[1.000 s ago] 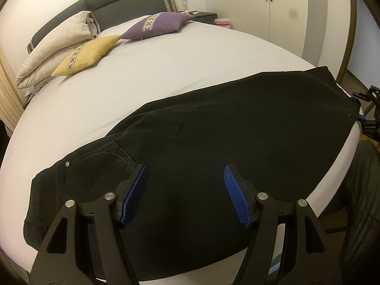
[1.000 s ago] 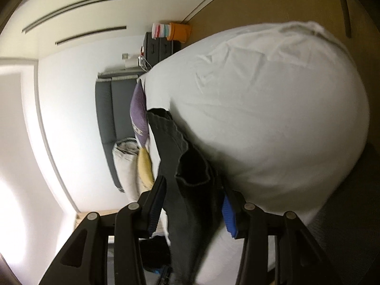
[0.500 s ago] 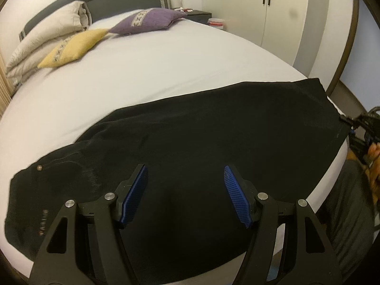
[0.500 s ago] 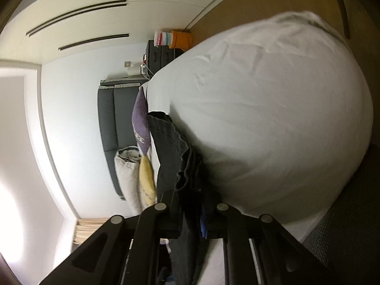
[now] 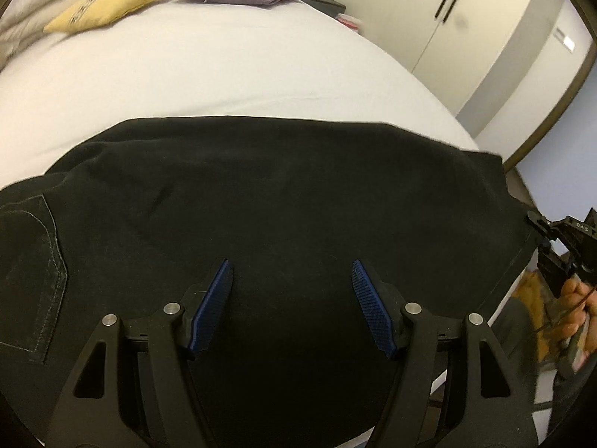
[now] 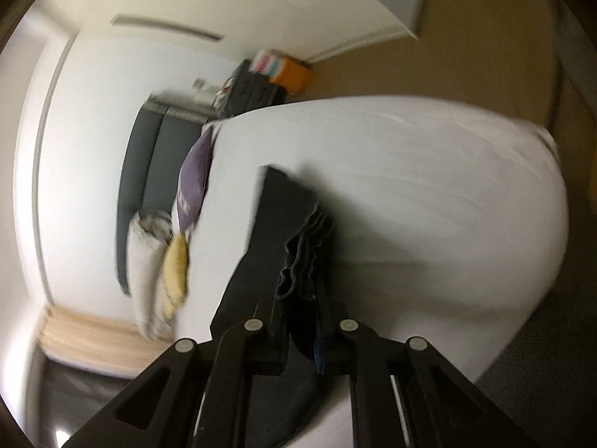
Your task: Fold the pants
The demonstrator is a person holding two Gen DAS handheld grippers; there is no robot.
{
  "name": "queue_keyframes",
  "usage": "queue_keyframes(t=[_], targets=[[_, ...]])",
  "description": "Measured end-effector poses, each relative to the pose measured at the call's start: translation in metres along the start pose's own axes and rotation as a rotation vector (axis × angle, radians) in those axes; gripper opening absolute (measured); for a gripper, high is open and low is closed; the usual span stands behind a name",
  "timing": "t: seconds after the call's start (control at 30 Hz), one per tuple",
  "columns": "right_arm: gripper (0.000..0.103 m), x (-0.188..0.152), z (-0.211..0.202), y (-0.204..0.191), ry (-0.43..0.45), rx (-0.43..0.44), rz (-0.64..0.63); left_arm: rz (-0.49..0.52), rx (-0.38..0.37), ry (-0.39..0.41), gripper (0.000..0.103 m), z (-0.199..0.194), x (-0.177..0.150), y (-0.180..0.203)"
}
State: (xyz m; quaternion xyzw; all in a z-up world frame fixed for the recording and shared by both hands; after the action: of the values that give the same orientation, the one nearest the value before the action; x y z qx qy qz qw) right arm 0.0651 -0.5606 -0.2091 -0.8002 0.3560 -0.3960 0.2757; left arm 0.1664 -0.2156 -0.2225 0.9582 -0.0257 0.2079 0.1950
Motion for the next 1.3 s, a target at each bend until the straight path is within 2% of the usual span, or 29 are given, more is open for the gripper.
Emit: queue_keyframes(t=[0.07, 0.1, 0.13, 0.2, 0.23, 0.3, 0.33, 0.47, 0.57, 0.63, 0.77, 0.87, 0.9, 0.97, 1.07, 1.13, 1.3], targets=[[0.011, -0.005, 0.008, -0.044, -0.024, -0.032, -0.183, -0.037, -0.034, 0.0, 0.066, 0.0, 0.006, -0.005], [0.011, -0.014, 0.017, -0.079, -0.052, -0.041, -0.335, -0.068, -0.066, -0.004, 0.066, -0.001, 0.009, -0.006], [0.011, -0.027, 0.025, -0.11, -0.077, -0.053, -0.482, -0.096, -0.093, -0.01, 0.067, -0.001, 0.012, -0.007], [0.011, -0.073, 0.048, -0.173, -0.157, -0.044, -0.802, -0.191, -0.171, -0.046, 0.07, -0.001, 0.018, -0.011], [0.011, -0.098, 0.06, -0.19, -0.209, -0.036, -0.902, -0.22, -0.198, -0.063, 0.071, -0.002, 0.019, -0.009], [0.011, -0.13, 0.077, -0.197, -0.274, -0.042, -0.977, -0.263, -0.256, -0.091, 0.076, -0.001, 0.021, -0.008], [0.011, -0.138, 0.081, -0.197, -0.286, -0.048, -0.993, -0.277, -0.275, -0.106, 0.079, 0.0, 0.022, -0.004], [0.011, -0.156, 0.08, -0.195, -0.286, -0.054, -1.04, -0.34, -0.338, -0.163, 0.081, 0.012, 0.028, 0.001], [0.011, -0.15, 0.077, -0.196, -0.261, -0.063, -1.062, -0.387, -0.382, -0.208, 0.081, 0.025, 0.037, 0.014], [0.011, -0.153, 0.075, -0.2, -0.239, -0.073, -1.102, -0.386, -0.418, -0.239, 0.081, 0.029, 0.043, 0.029], [0.011, -0.162, 0.066, -0.212, -0.205, -0.058, -1.157, -0.331, -0.423, -0.297, 0.081, 0.043, 0.049, 0.055], [0.011, -0.172, 0.064, -0.222, -0.179, -0.061, -1.233, -0.325, -0.466, -0.325, 0.079, 0.049, 0.053, 0.066], [0.011, -0.175, 0.063, -0.223, -0.179, -0.061, -1.246, -0.326, -0.475, -0.322, 0.076, 0.049, 0.055, 0.067], [0.011, -0.182, 0.064, -0.227, -0.184, -0.055, -1.267, -0.314, -0.485, -0.325, 0.042, 0.047, 0.057, 0.068], [0.011, -0.198, 0.063, -0.232, -0.2, -0.036, -1.288, -0.29, -0.468, -0.31, 0.02, 0.043, 0.061, 0.06], [0.011, -0.207, 0.064, -0.24, -0.203, -0.021, -1.304, -0.277, -0.455, -0.294, 0.009, 0.036, 0.066, 0.05], [0.011, -0.232, 0.077, -0.265, -0.225, 0.025, -1.338, -0.258, -0.406, -0.254, 0.007, 0.022, 0.076, 0.021]])
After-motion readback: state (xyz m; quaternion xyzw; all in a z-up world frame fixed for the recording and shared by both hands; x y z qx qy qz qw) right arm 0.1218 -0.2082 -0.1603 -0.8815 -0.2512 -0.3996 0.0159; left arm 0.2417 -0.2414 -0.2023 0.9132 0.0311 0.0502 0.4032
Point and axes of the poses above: each gripper's, at about its wrist camera, not at the fingertips, and z roughly the way its jaws point, y to its right, x to its top, the point moved 8 cm from there along z, roughly the way its jaws point, and after that the axes turned 15 degrees about -z, right-handed, at the moved point
